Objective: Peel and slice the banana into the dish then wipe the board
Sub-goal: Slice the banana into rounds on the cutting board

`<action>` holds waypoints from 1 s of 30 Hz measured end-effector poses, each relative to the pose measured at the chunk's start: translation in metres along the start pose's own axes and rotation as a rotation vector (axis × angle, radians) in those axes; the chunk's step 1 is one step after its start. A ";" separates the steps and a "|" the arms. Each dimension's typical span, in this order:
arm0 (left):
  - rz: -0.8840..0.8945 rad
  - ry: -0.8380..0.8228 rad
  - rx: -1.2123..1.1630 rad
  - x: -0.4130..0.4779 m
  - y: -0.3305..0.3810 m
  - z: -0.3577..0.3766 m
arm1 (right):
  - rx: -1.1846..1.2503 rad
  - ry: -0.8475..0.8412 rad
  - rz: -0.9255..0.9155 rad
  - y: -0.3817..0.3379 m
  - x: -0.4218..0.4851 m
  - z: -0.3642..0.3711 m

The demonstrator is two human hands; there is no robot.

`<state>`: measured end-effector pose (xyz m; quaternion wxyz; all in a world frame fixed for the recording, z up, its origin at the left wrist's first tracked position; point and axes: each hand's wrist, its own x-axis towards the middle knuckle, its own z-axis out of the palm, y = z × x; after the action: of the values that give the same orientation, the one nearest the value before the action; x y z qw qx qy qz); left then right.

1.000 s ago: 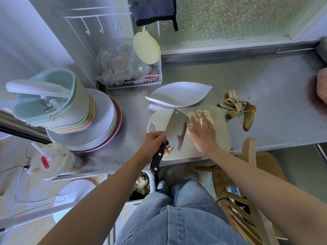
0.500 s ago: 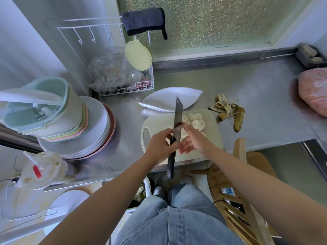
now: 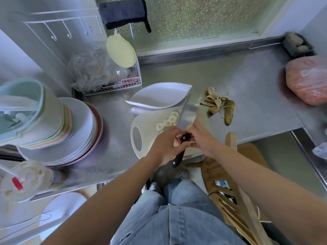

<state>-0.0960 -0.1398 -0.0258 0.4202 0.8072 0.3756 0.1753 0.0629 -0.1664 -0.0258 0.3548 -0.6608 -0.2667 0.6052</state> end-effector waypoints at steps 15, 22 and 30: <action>-0.628 0.161 0.435 -0.009 -0.055 -0.005 | -0.561 0.089 -0.288 0.014 -0.005 -0.010; -0.684 0.375 0.158 -0.015 -0.060 -0.021 | -0.752 0.044 -0.327 0.034 0.002 0.004; -0.574 0.218 0.234 -0.011 -0.051 -0.003 | -0.848 0.049 -0.333 0.051 0.006 0.011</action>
<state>-0.1285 -0.1285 -0.0652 0.3140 0.6877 0.6483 0.0907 0.0487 -0.1911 -0.0699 0.1515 -0.7100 -0.5853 0.3611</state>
